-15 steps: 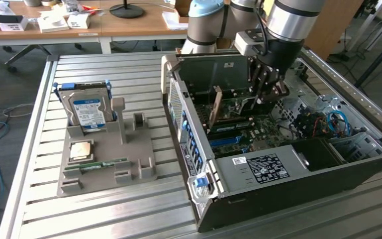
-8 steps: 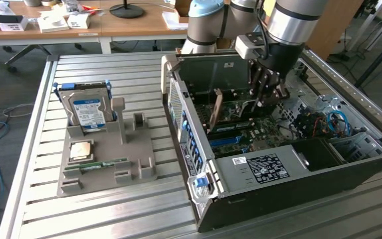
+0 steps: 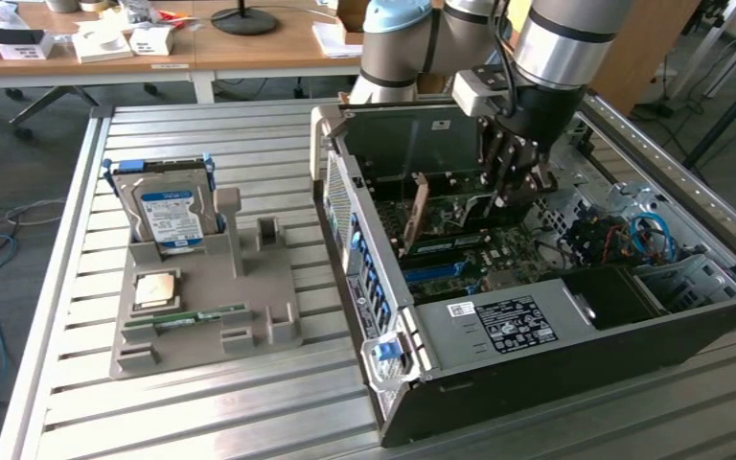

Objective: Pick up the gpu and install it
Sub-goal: 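Insert the gpu into the slot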

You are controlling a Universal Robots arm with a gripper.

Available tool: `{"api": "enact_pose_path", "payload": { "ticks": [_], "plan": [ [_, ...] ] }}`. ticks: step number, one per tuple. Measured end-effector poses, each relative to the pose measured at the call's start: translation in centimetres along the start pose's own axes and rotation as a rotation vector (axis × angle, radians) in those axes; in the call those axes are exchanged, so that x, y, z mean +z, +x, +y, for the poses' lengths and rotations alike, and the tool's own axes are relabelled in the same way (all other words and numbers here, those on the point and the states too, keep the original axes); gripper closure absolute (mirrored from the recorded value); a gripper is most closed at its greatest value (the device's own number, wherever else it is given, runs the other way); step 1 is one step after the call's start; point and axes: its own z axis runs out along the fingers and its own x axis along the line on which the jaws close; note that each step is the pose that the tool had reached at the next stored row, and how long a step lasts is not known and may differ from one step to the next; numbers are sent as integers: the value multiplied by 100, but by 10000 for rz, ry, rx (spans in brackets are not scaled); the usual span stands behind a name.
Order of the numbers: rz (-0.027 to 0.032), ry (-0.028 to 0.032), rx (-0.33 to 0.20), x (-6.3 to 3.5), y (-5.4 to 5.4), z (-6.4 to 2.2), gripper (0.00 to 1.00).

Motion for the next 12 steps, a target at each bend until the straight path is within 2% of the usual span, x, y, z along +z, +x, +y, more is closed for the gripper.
{"api": "enact_pose_path", "payload": {
  "ticks": [12],
  "plan": [
    [0, -1, -1, 147, 2, -1, 73]
  ]
}}
